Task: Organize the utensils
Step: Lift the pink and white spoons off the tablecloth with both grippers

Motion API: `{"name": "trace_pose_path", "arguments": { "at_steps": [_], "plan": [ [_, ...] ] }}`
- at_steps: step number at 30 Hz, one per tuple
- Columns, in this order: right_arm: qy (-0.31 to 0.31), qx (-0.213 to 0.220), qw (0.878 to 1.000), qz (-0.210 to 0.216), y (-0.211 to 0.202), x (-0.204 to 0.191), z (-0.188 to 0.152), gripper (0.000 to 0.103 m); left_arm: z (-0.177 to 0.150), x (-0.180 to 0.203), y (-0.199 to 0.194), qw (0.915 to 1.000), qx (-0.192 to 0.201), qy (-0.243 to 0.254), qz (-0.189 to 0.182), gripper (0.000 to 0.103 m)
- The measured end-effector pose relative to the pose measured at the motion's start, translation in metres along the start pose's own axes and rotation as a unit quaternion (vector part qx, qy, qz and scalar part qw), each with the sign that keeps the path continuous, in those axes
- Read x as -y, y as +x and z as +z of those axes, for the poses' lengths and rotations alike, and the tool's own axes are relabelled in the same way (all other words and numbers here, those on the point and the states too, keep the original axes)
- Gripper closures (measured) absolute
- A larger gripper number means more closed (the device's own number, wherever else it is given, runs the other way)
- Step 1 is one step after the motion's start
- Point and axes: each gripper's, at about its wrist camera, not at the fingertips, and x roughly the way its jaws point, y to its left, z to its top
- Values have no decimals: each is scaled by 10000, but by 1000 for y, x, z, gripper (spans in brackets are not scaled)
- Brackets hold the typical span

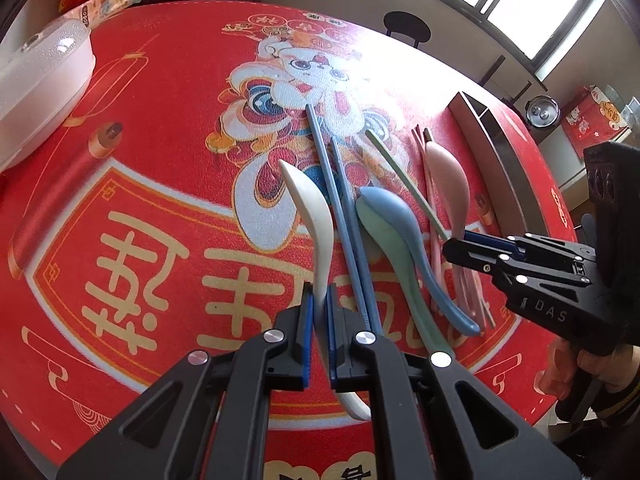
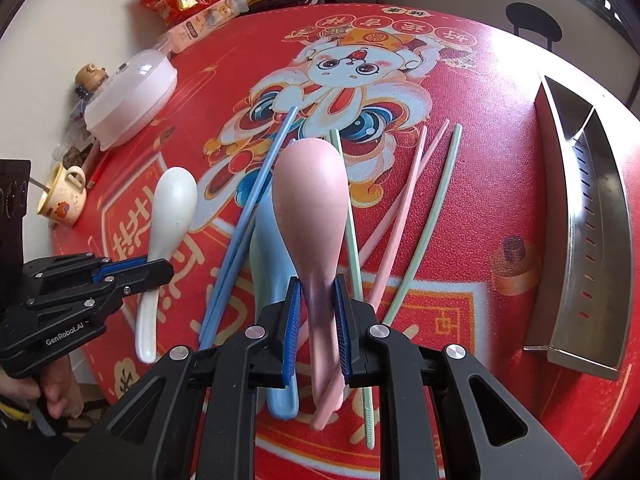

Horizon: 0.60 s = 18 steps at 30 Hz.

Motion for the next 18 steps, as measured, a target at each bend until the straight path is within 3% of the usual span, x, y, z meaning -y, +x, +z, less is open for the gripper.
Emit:
{"name": "trace_pose_path", "arguments": {
  "at_steps": [18],
  "plan": [
    [538, 495, 9971, 188, -37, 23, -3, 87, 26, 43, -25, 9981, 243, 498, -270, 97]
  ]
}}
